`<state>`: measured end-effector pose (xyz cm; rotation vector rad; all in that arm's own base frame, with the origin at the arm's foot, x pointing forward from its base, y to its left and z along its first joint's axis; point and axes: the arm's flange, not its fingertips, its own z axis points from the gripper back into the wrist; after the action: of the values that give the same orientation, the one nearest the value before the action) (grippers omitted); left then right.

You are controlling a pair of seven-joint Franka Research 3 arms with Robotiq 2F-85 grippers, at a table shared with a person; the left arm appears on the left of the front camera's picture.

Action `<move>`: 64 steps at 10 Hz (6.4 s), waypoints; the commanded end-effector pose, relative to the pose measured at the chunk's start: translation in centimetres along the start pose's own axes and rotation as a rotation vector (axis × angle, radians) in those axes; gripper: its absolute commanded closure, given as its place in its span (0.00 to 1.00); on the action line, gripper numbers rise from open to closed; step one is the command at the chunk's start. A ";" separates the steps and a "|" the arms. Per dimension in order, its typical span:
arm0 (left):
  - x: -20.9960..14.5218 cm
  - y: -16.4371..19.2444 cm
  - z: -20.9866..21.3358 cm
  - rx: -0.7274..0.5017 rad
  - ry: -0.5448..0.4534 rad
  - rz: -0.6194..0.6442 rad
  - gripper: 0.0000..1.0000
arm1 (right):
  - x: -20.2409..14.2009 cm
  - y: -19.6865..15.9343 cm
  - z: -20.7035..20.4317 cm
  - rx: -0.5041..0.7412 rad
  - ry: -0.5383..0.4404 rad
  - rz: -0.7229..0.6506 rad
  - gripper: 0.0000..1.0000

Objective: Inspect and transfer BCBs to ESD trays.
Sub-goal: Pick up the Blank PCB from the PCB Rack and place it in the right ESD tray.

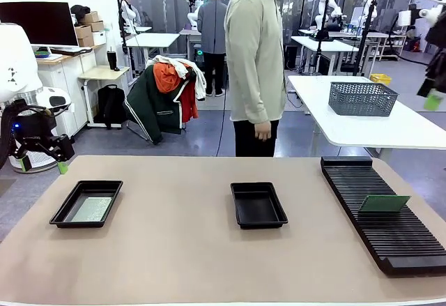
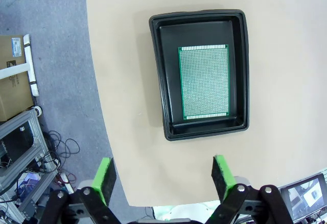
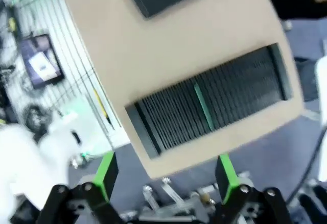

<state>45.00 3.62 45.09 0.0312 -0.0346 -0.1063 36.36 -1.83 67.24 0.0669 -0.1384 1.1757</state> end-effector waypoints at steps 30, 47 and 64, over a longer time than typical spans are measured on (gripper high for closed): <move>0.0 0.1 -0.2 -0.006 -0.008 -0.006 0.00 | -4.3 -8.2 -22.0 -0.043 -0.041 0.473 0.00; 0.0 0.1 -0.2 -0.006 -0.008 -0.006 0.00 | -5.5 -8.3 -32.1 -0.117 0.044 0.379 0.00; 0.0 0.1 -0.2 -0.006 -0.008 -0.006 0.00 | -6.7 -8.9 -31.7 -0.081 -0.002 0.416 0.44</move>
<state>45.01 3.61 45.09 0.0312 -0.0346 -0.1066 44.19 -6.64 35.24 -0.0629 -0.1825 1.5699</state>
